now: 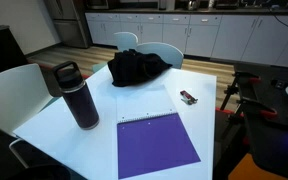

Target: Push the black jersey to the left

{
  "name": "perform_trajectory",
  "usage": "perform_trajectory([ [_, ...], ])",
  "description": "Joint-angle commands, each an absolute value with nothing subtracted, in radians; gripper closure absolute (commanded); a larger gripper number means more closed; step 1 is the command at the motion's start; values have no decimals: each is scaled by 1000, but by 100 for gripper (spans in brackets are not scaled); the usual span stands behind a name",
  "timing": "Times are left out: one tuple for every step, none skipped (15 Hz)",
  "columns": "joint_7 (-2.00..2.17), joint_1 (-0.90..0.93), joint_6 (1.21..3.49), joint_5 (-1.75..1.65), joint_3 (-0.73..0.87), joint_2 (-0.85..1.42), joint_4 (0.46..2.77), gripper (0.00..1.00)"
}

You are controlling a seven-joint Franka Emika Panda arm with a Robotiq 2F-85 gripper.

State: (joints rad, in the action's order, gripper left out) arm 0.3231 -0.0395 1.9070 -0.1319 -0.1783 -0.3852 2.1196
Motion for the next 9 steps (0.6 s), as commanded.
perform_trajectory([
  [329, -20, 1904, -139, -162, -383, 2117, 0],
  [329, -20, 1904, -139, -162, -383, 2117, 0],
  [329, -20, 1904, -139, -162, -383, 2117, 0],
  [329, -20, 1904, -139, -162, -383, 2117, 0],
  [329, -20, 1904, -139, -162, -383, 2117, 0],
  [329, -20, 1904, -139, -162, -383, 2117, 0],
  [325, -20, 1906, -139, -161, -378, 2117, 0],
  [334, -24, 1921, -139, -158, -373, 2122, 0],
  [330, -25, 1945, -134, -148, -366, 2131, 0],
])
